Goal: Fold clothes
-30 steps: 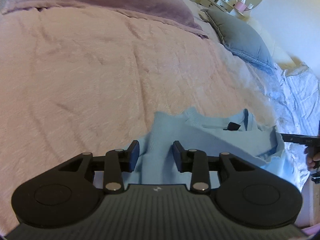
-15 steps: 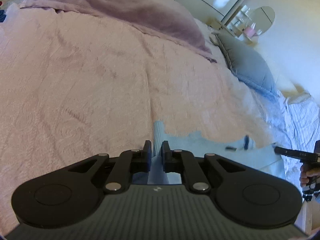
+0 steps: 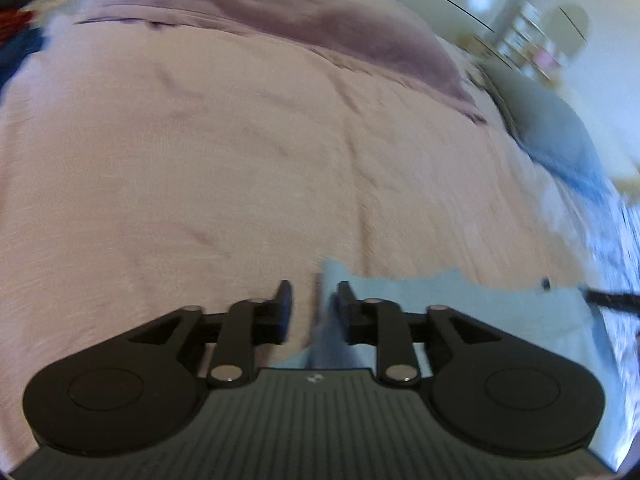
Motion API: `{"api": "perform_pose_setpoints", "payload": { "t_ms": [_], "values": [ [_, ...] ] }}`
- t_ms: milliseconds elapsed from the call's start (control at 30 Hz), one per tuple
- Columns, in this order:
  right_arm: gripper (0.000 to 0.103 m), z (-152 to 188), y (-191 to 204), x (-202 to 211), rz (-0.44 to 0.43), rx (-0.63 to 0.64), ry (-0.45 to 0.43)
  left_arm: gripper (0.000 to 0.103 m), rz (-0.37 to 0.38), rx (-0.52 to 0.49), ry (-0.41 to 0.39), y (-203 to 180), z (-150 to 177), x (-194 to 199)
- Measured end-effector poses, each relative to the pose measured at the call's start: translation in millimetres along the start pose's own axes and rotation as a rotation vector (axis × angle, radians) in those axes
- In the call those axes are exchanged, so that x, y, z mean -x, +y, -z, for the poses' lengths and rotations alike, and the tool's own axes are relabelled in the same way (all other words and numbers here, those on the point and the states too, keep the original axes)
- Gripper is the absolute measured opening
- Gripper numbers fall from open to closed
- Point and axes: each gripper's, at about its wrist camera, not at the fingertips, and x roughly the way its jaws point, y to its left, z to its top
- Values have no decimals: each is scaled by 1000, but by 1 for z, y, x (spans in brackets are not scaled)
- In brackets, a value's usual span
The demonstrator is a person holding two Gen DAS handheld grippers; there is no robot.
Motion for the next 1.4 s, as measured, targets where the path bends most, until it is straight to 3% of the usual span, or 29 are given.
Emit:
{"api": "perform_pose_setpoints", "payload": {
  "t_ms": [133,267,367,467,500,533,567,600,633,700,800,900,1000,1033,1067,1133,1200,1267,1333,1400],
  "values": [
    [55,17,8,52,35,4,-20,26,-10,120,-15,15,21,55],
    [55,65,17,99,59,18,40,42,14,265,20,24,64,107],
    [55,103,3,119,47,-132,88,48,40,395,41,30,100,135],
    [55,136,-13,132,32,-297,117,55,56,470,59,29,125,137],
    [55,143,-17,132,21,-340,120,53,67,485,68,27,132,132],
    [55,149,-22,130,-14,-385,119,40,84,495,66,25,137,128],
    [43,154,-27,128,-48,-429,115,13,100,496,61,24,140,125],
    [27,155,-32,127,-75,-466,95,6,98,479,54,22,139,121],
    [9,156,-38,126,-94,-498,78,7,79,451,47,20,137,119],
    [9,154,-44,127,-75,-515,64,7,41,385,36,16,133,117],
    [9,152,-43,125,-32,-500,89,17,-58,275,71,9,134,114],
    [13,150,-37,123,19,-477,111,24,-163,167,51,-10,127,127],
    [18,137,-15,142,159,-347,49,21,-279,79,-9,-33,119,146],
    [20,137,-4,142,159,-296,36,21,-315,55,-31,-40,117,152],
    [22,137,7,141,158,-245,23,21,-320,36,-50,-48,114,157],
    [22,137,28,141,158,-143,-3,21,-249,10,-71,-64,112,160],
    [23,137,50,141,156,-41,-29,21,-153,-16,-58,-81,116,151],
    [24,138,70,138,153,55,-49,22,-111,-70,-24,-92,124,132],
    [24,151,72,118,160,91,-9,23,-136,-130,28,-92,131,110],
    [24,161,58,105,220,80,34,22,-166,-165,68,-88,132,94]
  ]
}}
